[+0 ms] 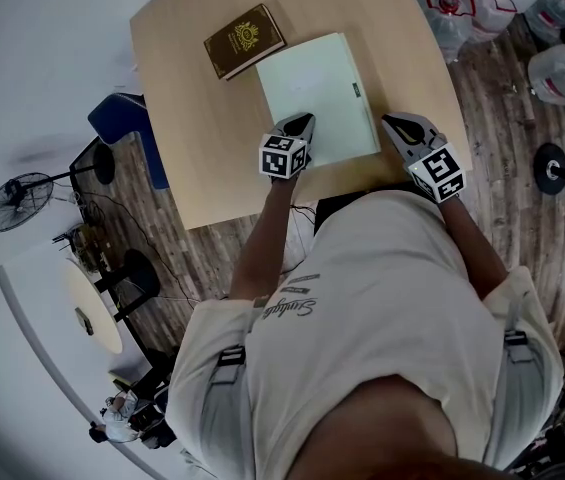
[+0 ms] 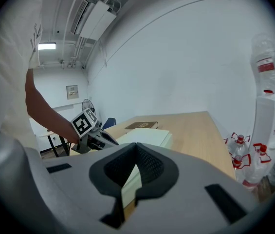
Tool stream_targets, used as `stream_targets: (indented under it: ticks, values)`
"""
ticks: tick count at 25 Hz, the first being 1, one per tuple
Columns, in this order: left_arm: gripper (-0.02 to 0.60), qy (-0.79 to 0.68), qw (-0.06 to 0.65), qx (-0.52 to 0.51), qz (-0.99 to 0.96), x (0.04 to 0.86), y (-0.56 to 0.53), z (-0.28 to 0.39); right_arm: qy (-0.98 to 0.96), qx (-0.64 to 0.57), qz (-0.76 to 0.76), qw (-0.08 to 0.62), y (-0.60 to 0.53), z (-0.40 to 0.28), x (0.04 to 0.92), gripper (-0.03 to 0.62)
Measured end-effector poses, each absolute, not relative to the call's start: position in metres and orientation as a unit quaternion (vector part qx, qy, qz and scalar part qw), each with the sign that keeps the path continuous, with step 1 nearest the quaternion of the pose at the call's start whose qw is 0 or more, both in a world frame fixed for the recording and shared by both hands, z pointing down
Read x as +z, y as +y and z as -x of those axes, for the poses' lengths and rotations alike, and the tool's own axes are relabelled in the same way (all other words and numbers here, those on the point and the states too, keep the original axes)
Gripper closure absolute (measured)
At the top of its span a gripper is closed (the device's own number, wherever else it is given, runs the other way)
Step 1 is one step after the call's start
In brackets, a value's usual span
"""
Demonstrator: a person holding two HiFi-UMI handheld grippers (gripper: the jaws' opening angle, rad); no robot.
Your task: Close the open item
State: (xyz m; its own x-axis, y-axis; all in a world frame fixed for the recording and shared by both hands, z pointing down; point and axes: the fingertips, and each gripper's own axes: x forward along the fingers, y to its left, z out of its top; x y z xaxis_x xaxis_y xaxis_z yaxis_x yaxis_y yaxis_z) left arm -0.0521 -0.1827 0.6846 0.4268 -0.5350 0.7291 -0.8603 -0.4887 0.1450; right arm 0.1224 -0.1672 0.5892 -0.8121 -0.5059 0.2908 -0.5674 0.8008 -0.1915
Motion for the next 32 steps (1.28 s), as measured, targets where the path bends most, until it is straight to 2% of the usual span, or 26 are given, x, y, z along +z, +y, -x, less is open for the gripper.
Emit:
stream_targets:
  ticks: [19,26,32]
  values:
    - [0.566,-0.411,0.271,0.342,-0.8,0.691,-0.183,0.049,-0.941,0.142,-0.283,0.121,-0.16,-0.119,0.594,0.599]
    - [0.566,-0.428,0.221,0.331,-0.811,0.684,-0.181,0.051,-0.939,0.144,-0.285,0.123,-0.156,-0.108,0.592,0.599]
    - [0.566,-0.433,0.24,0.282,-0.822,0.668,-0.178,0.057,-0.938,0.146,-0.288,0.125,-0.153,-0.095,0.589,0.599]
